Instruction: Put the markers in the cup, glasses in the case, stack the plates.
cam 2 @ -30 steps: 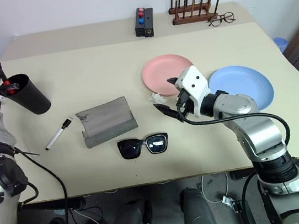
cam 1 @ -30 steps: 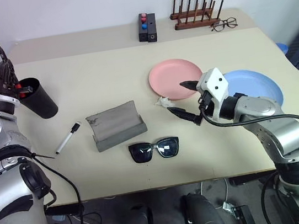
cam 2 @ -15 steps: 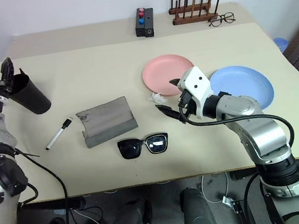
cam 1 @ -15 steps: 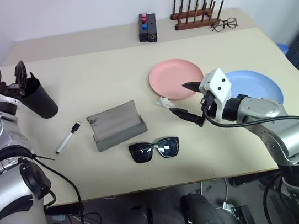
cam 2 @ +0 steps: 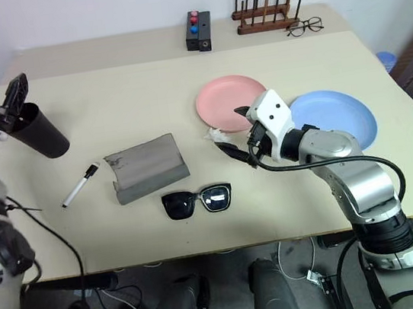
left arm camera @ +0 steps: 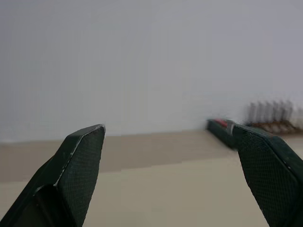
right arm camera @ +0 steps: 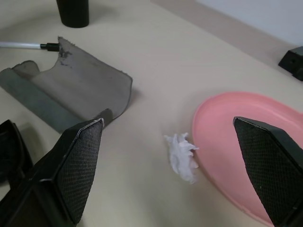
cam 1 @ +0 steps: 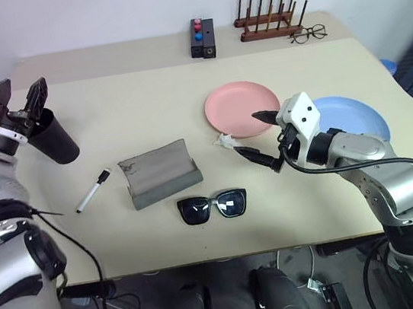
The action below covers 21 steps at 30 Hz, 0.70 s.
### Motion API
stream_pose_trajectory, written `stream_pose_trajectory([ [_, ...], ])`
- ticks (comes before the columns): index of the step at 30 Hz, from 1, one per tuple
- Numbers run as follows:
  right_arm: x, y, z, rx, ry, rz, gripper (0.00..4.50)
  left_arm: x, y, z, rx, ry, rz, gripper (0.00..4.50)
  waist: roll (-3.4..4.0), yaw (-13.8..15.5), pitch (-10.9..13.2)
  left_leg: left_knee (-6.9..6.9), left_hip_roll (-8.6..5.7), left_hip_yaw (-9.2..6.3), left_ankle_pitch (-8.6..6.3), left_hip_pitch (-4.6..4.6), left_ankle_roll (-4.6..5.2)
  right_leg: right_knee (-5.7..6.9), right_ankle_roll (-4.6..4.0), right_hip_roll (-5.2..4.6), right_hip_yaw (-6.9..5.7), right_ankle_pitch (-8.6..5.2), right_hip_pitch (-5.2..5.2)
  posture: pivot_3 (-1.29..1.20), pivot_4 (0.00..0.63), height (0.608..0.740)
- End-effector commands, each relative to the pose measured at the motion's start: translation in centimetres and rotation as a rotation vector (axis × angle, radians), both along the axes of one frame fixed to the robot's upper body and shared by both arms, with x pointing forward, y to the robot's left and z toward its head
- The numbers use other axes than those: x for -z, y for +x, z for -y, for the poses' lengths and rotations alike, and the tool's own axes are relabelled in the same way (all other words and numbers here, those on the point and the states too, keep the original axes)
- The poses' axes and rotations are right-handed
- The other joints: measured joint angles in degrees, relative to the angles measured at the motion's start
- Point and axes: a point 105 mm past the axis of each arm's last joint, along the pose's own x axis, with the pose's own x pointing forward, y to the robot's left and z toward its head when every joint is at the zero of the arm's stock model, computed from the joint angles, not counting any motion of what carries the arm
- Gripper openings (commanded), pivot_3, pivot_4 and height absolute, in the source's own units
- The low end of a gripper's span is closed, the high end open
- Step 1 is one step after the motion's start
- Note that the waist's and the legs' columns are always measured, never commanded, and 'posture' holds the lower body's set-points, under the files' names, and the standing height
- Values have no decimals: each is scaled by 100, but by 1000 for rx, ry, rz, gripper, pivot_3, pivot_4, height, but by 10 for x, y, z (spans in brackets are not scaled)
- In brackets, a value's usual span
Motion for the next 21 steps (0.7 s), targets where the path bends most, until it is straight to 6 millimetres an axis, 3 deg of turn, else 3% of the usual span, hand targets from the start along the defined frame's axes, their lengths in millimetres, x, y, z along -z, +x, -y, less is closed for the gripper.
stream_pose_trajectory([
  [1, -35, -3, 6, -71, 110, 113, 4500, -29, -19, 12, 100, 66, -22, 4395, 0, -22, 0, 0, 1, 0, 0, 0, 0, 0, 0, 0, 1, 0, 0, 0, 150, 740],
  [7, -49, -14, 2, -233, 124, 132, 4500, -7, -35, 34, 149, 164, -268, 4395, 1, -58, 0, 0, 3, -5, 3, 2, -5, 4, 0, 1, 4, 0, 2, 0, 150, 740],
  [12, -49, -51, -15, -486, 165, -1, 4500, 31, -43, 40, 46, 210, -476, 4395, 2, -46, 1, 0, 5, -7, 3, 2, -5, 4, -1, -2, 10, 0, 2, 0, 150, 740],
  [14, -45, -54, -18, -497, 135, -7, 4500, 44, -42, 36, -24, 243, -506, 4395, 2, -33, 1, -1, 5, -9, 3, 2, -5, 4, -1, -11, 11, 0, 2, 0, 150, 740],
  [21, -34, -52, -20, -465, 118, -29, 4500, 79, -36, 44, -23, 251, -712, 4395, 1, 98, 0, 0, 5, -8, 3, 2, -6, 10, -5, -10, 10, 2, -1, 0, 150, 740],
])
